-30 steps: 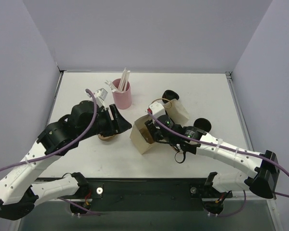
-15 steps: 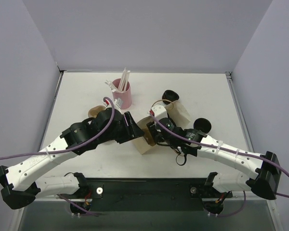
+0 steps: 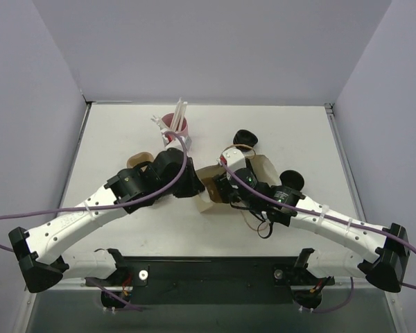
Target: Pack the takeout coffee
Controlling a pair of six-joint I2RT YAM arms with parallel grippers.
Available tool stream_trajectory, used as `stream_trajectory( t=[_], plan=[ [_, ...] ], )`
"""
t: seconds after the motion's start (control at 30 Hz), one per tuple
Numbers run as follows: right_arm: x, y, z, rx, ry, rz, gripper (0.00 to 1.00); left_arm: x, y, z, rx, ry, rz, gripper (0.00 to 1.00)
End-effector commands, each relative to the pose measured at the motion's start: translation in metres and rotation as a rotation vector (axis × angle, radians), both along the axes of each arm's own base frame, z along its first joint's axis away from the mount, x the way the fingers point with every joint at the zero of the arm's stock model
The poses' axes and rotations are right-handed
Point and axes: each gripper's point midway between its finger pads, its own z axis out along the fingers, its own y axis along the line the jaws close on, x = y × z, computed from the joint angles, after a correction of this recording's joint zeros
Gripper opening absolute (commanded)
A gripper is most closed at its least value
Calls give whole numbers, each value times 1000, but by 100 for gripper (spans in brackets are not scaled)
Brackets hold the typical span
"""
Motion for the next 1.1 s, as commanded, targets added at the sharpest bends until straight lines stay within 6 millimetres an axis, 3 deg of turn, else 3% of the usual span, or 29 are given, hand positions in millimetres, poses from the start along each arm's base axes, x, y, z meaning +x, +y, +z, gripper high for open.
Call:
stream_trajectory(
  t=[0.0,0.03,0.1,0.13,0.17,0.2,0.33,0.37,0.53,0.8,1.07],
  plan=[
    [12,-11,31,34,-72,-18,64,36,-2,50,-51,-227,-79,0],
    [13,-13,35,38,-82,-23,63,48,7,48,-34,-246,-79,0],
    [14,-15,39,43,-92,-34,63,50,8,54,-63,-296,-123,0],
    [14,-16,40,51,-92,-42,63,53,14,43,-34,-305,-134,0],
    [14,-16,39,53,-90,-48,63,56,14,46,-51,-335,-139,0],
    [15,-16,38,55,-88,-55,63,52,15,51,-74,-354,-158,0],
    [20,-14,18,41,-78,-91,62,42,12,35,-104,-353,-211,0],
    [24,-12,18,57,-88,-107,62,41,14,24,-97,-333,-207,0],
    [36,3,13,101,-103,-143,60,32,15,11,-101,-282,-215,0],
    [45,15,-4,149,-86,-174,57,29,22,5,-77,-268,-207,0],
    [54,9,-16,109,-43,-136,57,27,21,2,-80,-254,-217,0]
  ],
)
